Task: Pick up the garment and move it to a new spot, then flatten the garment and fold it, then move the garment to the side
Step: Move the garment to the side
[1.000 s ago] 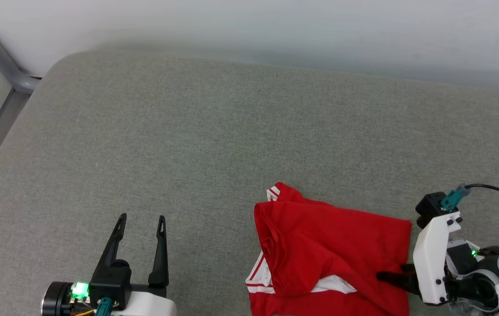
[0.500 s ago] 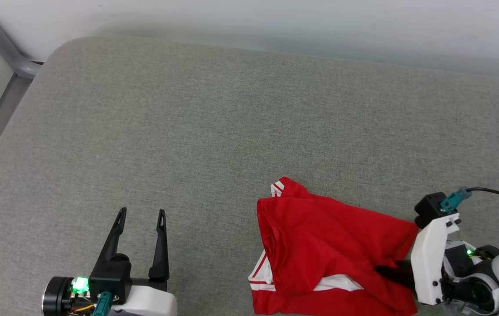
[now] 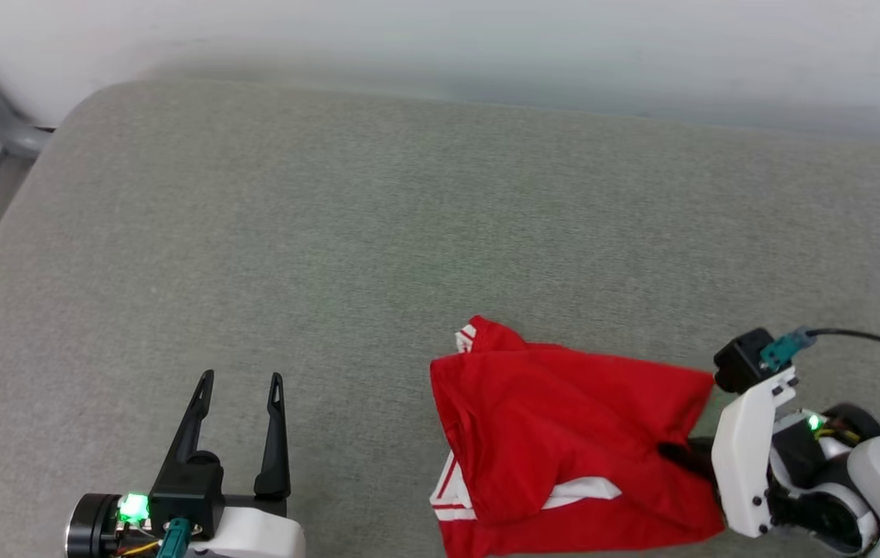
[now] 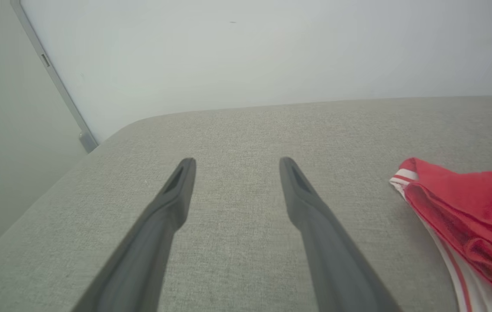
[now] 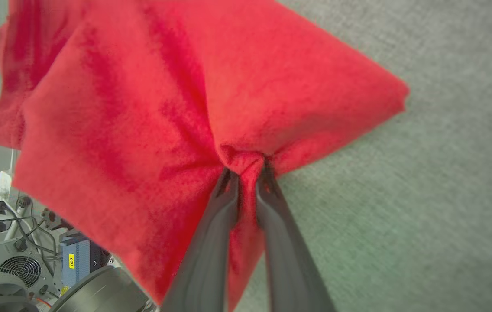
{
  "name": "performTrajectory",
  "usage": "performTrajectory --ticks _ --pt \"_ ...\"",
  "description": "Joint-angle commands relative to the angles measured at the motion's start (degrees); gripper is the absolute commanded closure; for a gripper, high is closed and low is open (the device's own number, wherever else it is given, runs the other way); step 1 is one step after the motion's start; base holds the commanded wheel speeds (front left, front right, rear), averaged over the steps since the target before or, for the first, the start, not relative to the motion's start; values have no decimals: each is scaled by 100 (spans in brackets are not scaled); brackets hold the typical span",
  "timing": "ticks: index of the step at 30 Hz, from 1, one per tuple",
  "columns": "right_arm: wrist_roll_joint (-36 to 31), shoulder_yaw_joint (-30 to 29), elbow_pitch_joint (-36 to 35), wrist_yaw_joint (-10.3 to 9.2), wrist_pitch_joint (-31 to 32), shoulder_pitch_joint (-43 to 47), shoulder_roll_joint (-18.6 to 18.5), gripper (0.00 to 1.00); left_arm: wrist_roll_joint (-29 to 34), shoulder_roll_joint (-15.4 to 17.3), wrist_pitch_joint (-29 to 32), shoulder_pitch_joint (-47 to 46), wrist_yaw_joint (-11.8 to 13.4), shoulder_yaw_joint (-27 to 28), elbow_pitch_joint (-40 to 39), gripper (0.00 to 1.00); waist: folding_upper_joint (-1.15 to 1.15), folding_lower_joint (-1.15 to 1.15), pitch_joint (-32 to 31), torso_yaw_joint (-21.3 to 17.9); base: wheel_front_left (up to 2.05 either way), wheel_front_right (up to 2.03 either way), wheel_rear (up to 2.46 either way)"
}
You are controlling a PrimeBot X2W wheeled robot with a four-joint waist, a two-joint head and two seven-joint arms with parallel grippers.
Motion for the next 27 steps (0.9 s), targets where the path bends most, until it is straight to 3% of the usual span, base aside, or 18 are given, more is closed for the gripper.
performTrajectory --ticks 1,15,21,27 --pt "-63 40 -25 -7 -115 -154 -122 100 -11 7 -12 65 -3 16 -24 0 0 0 -19 -129 0 0 0" --pt "-487 355 26 -8 -951 -829 -903 100 28 70 -12 -45 -5 125 -155 0 0 0 173 -1364 0 0 0" --pt "-629 236 196 -7 -1296 -1003 -1011 100 78 170 -12 -168 0 143 -183 0 0 0 263 -1735 0 0 0" --pt "-767 136 416 -7 -1559 -1164 -941 100 144 191 -12 -200 92 83 -257 0 0 0 346 -1848 0 0 0"
